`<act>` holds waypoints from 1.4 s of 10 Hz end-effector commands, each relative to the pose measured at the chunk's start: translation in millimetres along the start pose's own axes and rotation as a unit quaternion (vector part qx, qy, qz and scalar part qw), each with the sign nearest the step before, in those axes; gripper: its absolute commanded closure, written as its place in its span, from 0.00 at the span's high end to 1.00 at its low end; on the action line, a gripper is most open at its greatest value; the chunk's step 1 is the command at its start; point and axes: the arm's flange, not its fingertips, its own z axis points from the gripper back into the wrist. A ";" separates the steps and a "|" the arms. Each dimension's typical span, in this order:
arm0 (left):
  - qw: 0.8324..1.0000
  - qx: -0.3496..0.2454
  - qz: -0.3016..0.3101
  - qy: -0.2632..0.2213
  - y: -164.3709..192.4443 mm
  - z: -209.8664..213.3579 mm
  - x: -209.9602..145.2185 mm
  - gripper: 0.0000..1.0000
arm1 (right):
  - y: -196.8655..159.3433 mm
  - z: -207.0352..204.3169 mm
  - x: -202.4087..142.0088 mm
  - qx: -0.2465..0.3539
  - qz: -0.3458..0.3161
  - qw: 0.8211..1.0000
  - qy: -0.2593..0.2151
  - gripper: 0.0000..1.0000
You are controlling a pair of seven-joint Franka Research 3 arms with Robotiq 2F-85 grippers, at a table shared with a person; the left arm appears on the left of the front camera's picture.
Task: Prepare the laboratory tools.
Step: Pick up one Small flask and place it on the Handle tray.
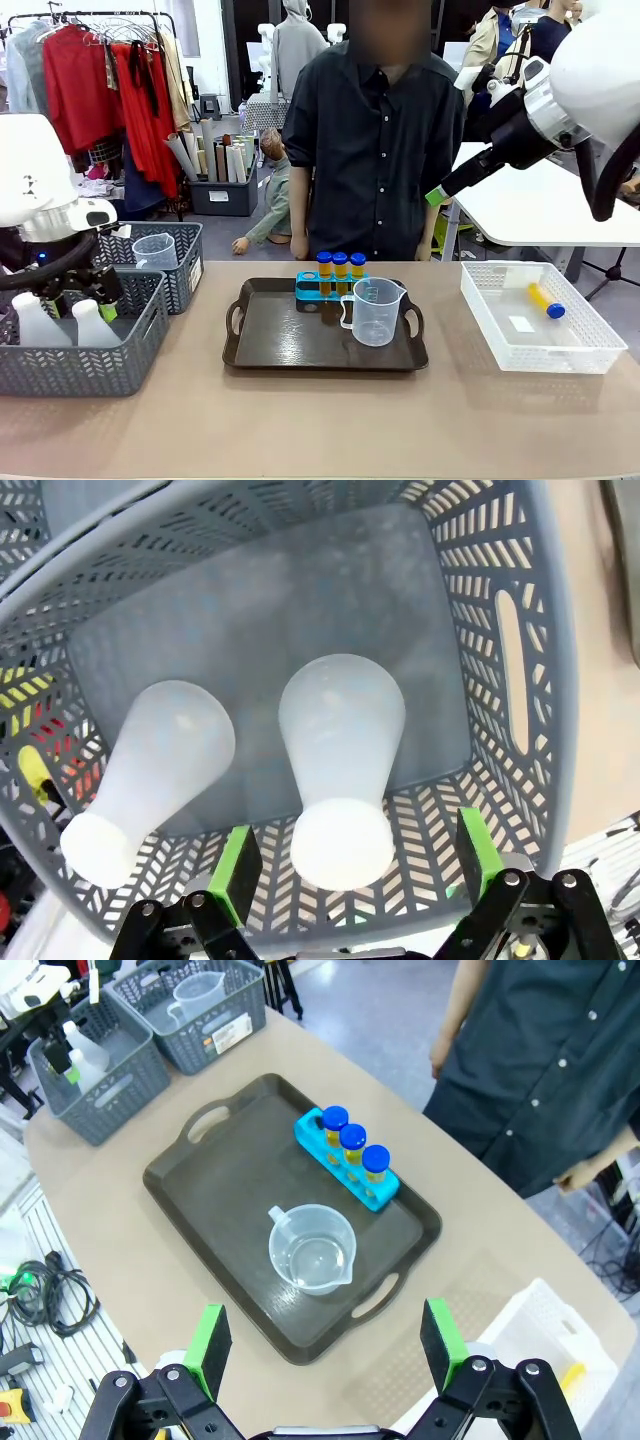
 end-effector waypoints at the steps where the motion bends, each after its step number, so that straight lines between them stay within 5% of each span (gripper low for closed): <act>1: 1.000 -0.015 -0.017 -0.004 0.7 -6.4 -1.6 0.95 | 0.7 -0.1 1.4 0.006 -0.004 1.000 -0.005 1.00; 6: 1.000 -0.012 -0.016 -0.007 -0.1 -5.7 -1.3 0.00 | 0.7 -0.1 1.4 0.006 -0.004 1.000 -0.005 1.00; 14: 0.999 -0.004 -0.035 -0.022 -2.0 25.4 2.9 0.00 | 0.7 -0.1 1.4 0.006 -0.004 1.000 -0.005 1.00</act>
